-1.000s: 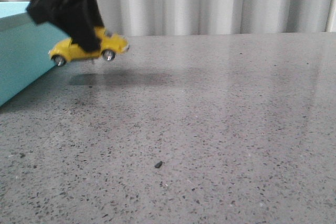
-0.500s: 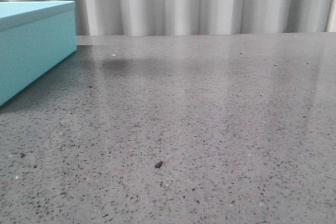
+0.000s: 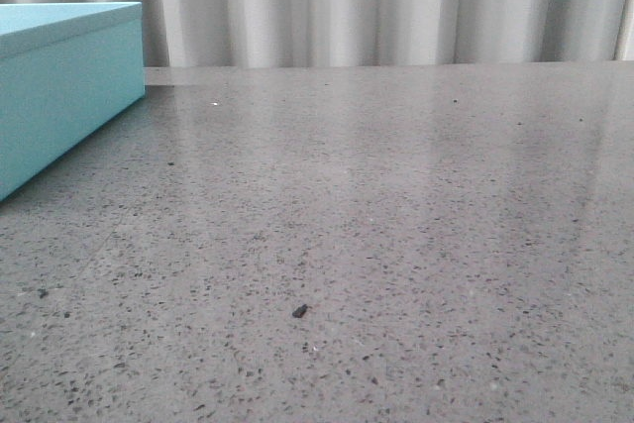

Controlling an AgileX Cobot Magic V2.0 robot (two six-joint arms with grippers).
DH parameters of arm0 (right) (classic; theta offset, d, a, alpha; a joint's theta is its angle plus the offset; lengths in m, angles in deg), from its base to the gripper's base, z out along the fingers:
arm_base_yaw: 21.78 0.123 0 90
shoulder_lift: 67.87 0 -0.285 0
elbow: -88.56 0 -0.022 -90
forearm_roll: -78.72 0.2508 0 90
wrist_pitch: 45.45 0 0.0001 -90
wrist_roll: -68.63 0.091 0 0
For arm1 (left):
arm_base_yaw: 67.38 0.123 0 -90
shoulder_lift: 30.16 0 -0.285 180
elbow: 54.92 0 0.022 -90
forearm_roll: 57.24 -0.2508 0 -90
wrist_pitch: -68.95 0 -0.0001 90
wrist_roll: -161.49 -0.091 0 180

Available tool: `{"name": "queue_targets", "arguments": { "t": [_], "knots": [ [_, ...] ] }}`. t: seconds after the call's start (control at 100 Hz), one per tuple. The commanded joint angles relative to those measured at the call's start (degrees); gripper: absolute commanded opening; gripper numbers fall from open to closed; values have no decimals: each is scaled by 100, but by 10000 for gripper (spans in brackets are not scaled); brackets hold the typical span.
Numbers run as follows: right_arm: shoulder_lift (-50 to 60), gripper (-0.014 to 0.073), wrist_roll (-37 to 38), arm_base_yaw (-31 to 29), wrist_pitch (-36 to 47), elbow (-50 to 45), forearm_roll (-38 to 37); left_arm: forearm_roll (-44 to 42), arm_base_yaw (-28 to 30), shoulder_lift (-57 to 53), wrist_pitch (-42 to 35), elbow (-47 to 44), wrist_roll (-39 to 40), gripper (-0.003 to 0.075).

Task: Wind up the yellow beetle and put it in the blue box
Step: 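Lift the car with the left gripper and move it over the box, then lower the car into the blue box and open the left gripper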

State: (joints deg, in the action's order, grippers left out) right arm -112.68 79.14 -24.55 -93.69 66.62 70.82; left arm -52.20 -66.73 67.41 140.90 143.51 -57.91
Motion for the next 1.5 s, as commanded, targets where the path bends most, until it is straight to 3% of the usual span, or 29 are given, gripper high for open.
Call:
{"name": "queue_targets", "arguments": {
  "t": [0.0,0.44,0.92,0.99,1.23,1.49],
  "knots": [
    [-5,-43,-55,-8,427,133,-70,239,133,-92,-241,14,183,-11],
    [-5,-43,-55,-8,380,133,-63,385,145,881,-181,-25,687,-11],
    [-5,-43,-55,-8,346,133,-63,533,145,1313,-35,-39,697,1],
    [-5,-43,-55,-8,336,133,-63,547,145,1313,-35,-39,697,48],
    [-5,-43,-55,-8,310,133,-63,547,145,1313,43,-39,854,328],
    [-5,-43,-55,-8,299,133,-63,547,145,1281,79,-27,900,344]
  ]
}}
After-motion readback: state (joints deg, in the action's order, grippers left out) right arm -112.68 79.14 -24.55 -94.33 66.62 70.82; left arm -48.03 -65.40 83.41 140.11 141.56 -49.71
